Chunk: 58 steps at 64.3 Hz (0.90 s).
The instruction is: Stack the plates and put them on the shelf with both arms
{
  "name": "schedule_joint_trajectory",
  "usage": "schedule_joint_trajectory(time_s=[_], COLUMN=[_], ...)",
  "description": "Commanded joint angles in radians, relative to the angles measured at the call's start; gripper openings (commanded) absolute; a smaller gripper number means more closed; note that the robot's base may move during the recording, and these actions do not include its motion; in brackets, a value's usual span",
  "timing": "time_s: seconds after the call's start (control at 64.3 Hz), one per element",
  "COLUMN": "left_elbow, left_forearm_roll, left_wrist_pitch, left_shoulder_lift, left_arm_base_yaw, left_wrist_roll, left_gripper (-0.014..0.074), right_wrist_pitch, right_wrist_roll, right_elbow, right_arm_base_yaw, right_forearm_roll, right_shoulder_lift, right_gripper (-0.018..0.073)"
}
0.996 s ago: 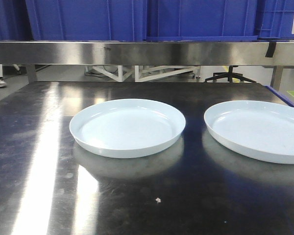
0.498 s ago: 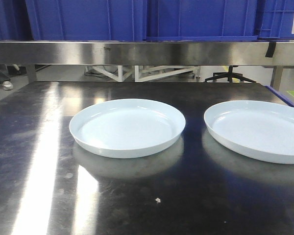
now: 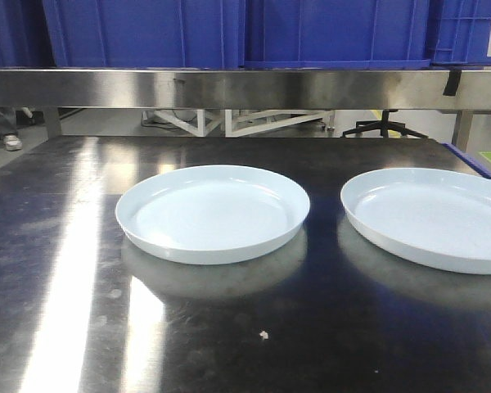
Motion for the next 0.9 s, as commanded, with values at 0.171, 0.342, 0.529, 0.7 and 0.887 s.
schedule_joint_trajectory(time_s=[0.171,0.342,0.529,0.7,0.887], left_elbow=[-0.026,-0.026,-0.026,-0.026,-0.026], left_forearm_roll=[0.012,0.012,0.012,0.012,0.012], left_wrist_pitch=[-0.058,-0.058,-0.058,-0.058,-0.058], left_shoulder_lift=[0.002,0.002,0.002,0.002,0.002], left_arm_base_yaw=[0.004,0.004,0.004,0.004,0.004], left_wrist_roll=[-0.009,-0.009,-0.009,-0.009,-0.009], left_gripper=[0.0098,0.0098,0.0098,0.0097,0.0097], right_wrist_pitch=[-0.084,-0.080,-0.078,-0.082,-0.098], right_wrist_roll=[-0.008,-0.008,-0.008,-0.008,-0.008], right_elbow=[-0.116,-0.182,-0.211,-0.211,-0.211], right_arm_base_yaw=[-0.005,-0.005,-0.005,-0.005,-0.005], right_forearm_roll=[0.000,0.000,0.000,0.000,0.000], right_shoulder_lift=[0.067,0.148,0.216,0.273,0.323], right_gripper=[0.0446,0.0446,0.0446,0.0446,0.0446])
